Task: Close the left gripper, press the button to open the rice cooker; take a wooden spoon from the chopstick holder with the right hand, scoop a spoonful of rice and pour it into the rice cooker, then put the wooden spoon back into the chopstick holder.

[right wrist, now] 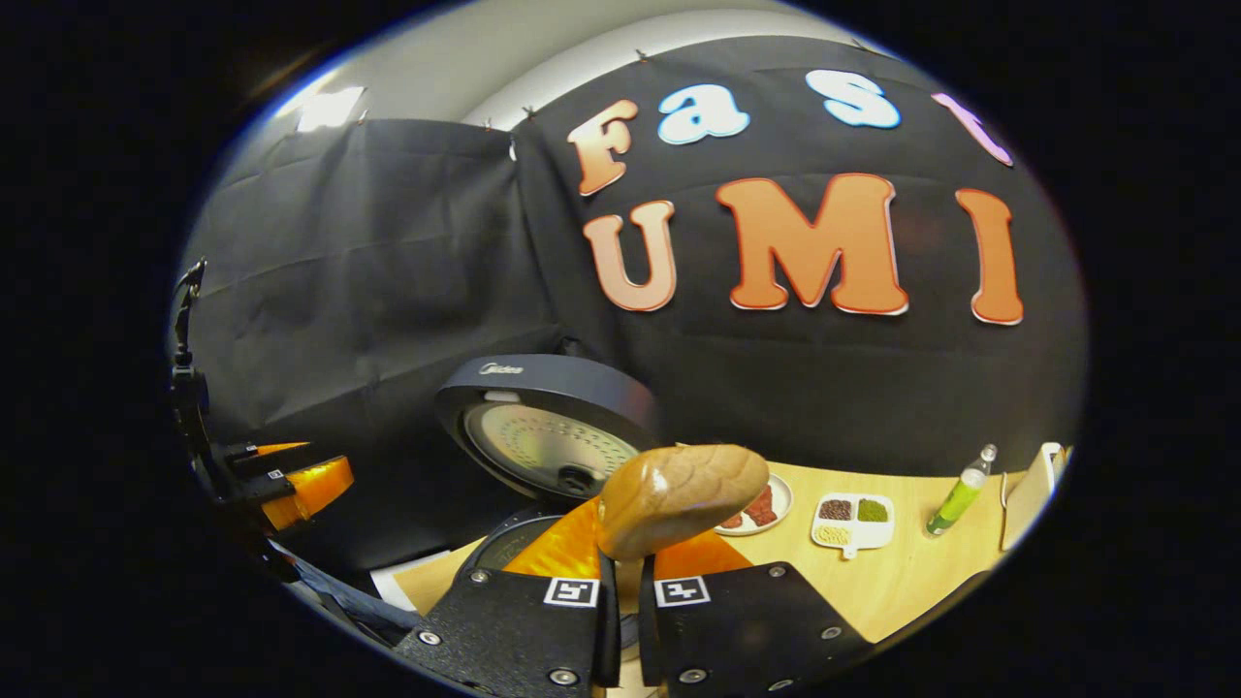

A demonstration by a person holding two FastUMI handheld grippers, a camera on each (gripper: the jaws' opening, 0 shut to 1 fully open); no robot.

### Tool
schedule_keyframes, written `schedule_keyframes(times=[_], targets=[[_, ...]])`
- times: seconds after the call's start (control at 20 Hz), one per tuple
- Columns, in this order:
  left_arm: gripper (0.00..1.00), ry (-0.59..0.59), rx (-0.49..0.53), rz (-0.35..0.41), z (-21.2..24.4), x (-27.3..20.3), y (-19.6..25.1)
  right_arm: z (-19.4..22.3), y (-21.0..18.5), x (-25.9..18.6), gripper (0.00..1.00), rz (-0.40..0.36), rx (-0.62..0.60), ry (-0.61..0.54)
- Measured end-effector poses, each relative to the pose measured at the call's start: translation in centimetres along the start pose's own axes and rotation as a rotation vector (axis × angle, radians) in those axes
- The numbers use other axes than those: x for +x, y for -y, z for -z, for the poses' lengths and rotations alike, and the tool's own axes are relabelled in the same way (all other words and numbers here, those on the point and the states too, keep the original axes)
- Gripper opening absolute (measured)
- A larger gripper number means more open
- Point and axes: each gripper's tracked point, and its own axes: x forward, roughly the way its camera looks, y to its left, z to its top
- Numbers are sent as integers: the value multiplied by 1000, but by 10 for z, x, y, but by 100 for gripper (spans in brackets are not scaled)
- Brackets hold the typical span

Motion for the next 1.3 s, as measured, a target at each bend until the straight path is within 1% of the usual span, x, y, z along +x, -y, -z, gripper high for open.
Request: schedule_keyframes(times=[0.15, 0.25, 0.4, 0.6, 0.65, 0.7, 0.75, 0.85, 0.9, 1.05, 1.2, 1.3], targets=[[93, 6, 16, 17, -7, 1, 13, 8, 46, -29, 7, 80, 67, -9], [93, 11, 14, 28, -13, 1, 23, 20, 85, -52, 7, 166, 118, -12], [93, 17, 15, 50, -21, 1, 41, 48, 135, -85, 7, 270, 210, -43], [93, 20, 48, 79, -23, -2, 69, 68, 193, -126, 7, 403, 256, -59], [89, 28, 66, 84, -25, -4, 75, 71, 204, -135, 7, 427, 266, -58], [93, 36, 80, 94, -28, -5, 82, 75, 215, -144, 7, 452, 274, -59], [93, 41, 88, 106, -29, -7, 90, 82, 226, -154, 7, 479, 279, -65], [84, 42, 95, 125, -31, -9, 103, 94, 246, -171, 7, 526, 287, -80], [100, 42, 98, 130, -33, -9, 108, 100, 256, -181, 7, 549, 294, -86], [100, 46, 99, 132, -37, -12, 118, 118, 283, -207, 7, 618, 329, -98], [100, 50, 108, 136, -42, -14, 127, 140, 291, -218, 7, 634, 364, -125], [92, 56, 112, 138, -47, -15, 133, 156, 291, -220, 7, 637, 372, -151]])
